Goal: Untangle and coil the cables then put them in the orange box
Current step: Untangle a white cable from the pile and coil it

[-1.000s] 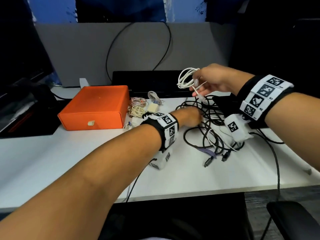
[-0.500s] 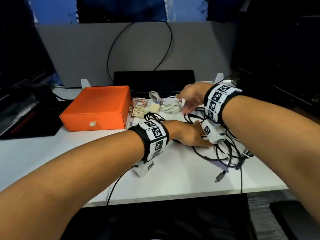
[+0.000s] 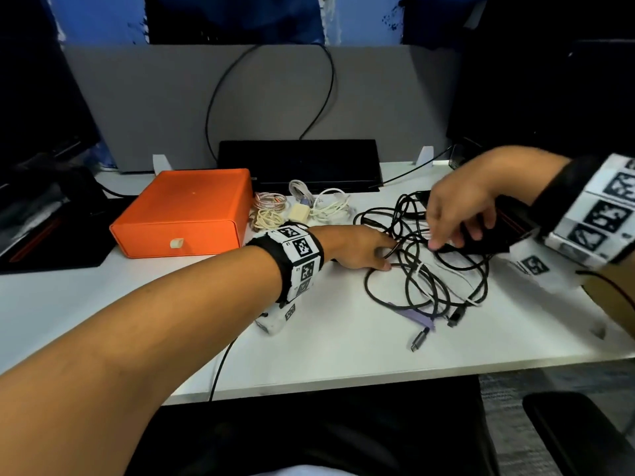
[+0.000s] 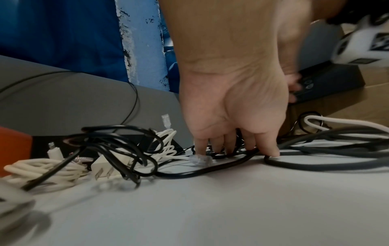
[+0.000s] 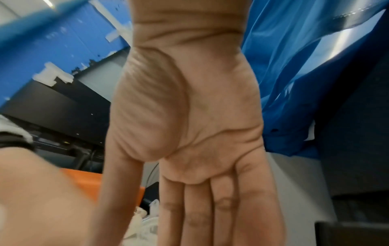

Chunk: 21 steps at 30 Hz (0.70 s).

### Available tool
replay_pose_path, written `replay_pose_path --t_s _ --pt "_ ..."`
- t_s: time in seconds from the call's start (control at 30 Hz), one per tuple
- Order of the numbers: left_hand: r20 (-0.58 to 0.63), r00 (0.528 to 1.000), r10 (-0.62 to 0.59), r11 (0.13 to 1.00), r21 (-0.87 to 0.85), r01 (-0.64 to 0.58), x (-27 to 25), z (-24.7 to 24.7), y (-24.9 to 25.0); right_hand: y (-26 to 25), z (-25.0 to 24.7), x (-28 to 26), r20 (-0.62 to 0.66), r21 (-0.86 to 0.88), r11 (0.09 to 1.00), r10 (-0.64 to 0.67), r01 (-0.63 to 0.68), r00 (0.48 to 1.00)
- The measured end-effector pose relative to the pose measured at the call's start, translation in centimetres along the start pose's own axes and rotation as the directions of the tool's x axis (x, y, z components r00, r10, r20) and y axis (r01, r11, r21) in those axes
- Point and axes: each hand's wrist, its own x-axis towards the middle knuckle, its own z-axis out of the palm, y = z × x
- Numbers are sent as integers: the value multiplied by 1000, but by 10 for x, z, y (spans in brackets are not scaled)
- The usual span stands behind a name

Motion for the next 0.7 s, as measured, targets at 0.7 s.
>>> replay_pose_path --t_s 0.7 --pt "-623 554 -553 819 -530 222 6 -55 -75 -47 1 57 -692 -101 972 -220 210 687"
